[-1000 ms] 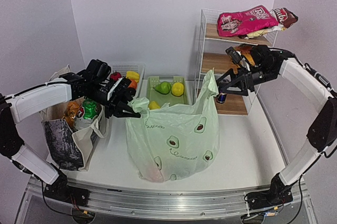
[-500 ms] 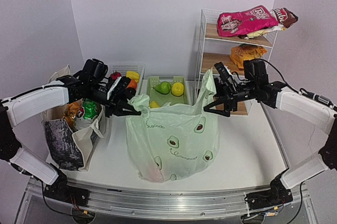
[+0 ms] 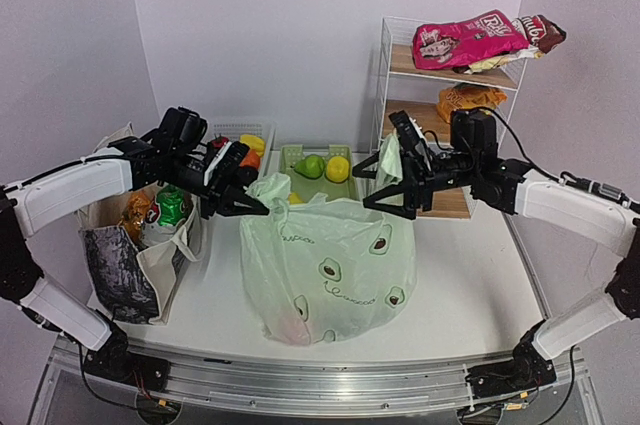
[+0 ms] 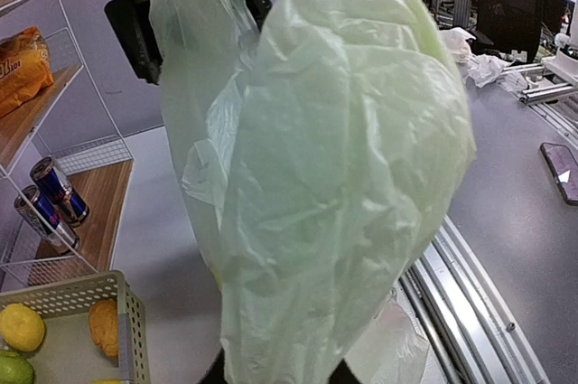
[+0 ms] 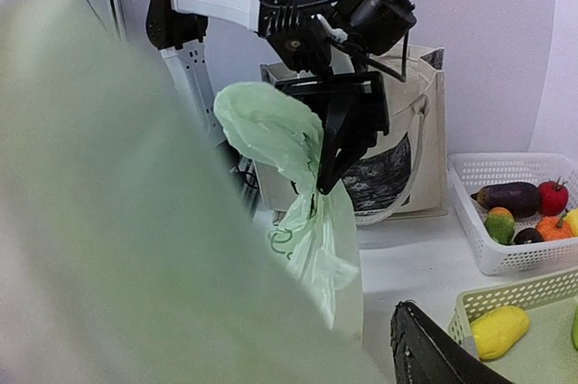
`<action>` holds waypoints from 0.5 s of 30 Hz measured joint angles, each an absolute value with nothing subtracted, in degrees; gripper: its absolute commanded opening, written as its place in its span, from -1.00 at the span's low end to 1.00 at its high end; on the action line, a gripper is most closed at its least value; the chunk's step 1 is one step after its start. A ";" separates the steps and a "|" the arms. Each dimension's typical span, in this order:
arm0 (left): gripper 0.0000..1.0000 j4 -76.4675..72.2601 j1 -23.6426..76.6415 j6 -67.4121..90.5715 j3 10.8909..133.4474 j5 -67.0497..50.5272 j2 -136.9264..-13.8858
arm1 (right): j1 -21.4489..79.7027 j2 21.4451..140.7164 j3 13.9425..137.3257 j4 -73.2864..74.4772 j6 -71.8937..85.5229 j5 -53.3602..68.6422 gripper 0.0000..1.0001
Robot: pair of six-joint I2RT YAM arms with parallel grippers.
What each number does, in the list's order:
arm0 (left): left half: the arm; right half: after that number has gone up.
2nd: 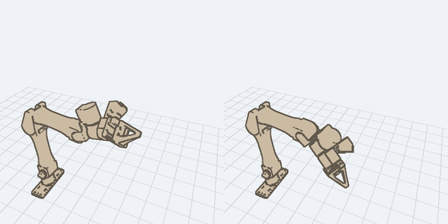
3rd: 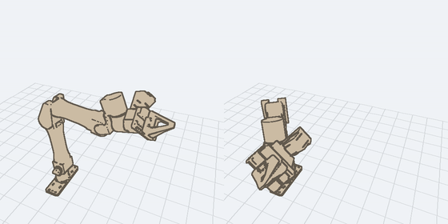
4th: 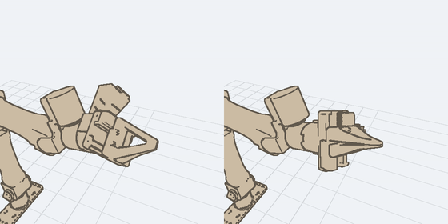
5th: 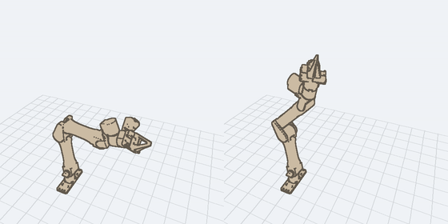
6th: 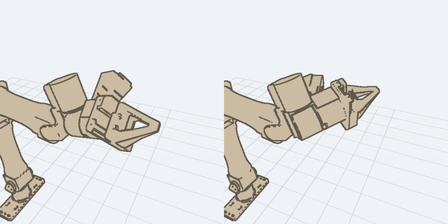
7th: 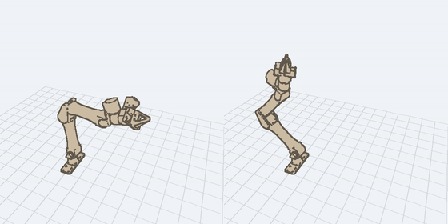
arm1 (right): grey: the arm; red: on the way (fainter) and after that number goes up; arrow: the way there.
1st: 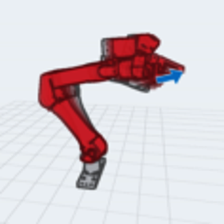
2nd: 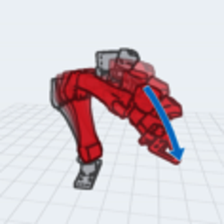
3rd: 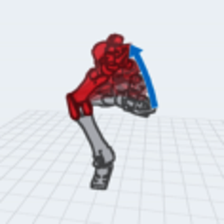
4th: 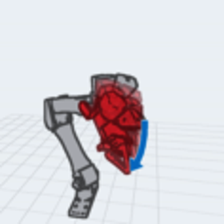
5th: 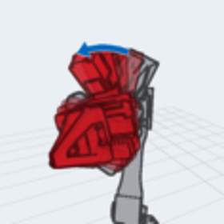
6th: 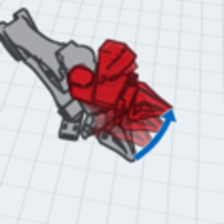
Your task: Place the mixed food into the grocery bags and tie them
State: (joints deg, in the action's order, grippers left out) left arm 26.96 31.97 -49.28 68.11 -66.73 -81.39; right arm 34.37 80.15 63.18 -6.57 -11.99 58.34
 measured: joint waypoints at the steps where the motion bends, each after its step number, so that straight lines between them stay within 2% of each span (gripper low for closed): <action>1: -0.88 27.00 31.97 -49.33 68.30 -66.90 -81.51 | 35.12 80.54 63.18 -6.91 -11.65 57.63 -0.05; 2: -0.96 27.06 31.97 -49.25 68.39 -67.07 -81.59 | 35.86 81.04 63.18 -7.25 -11.14 57.01 -0.34; 5: -1.00 28.19 32.02 -48.70 69.81 -67.33 -82.68 | 37.59 83.00 63.20 -8.54 -9.26 55.03 -0.97; 10: -1.00 30.97 33.46 -47.94 72.57 -64.78 -84.30 | 38.55 84.95 63.97 -8.65 -0.89 49.67 -1.00; 15: -1.00 34.57 42.58 -47.90 77.50 -55.80 -85.70 | 43.80 86.69 70.06 -0.94 7.94 32.01 -1.00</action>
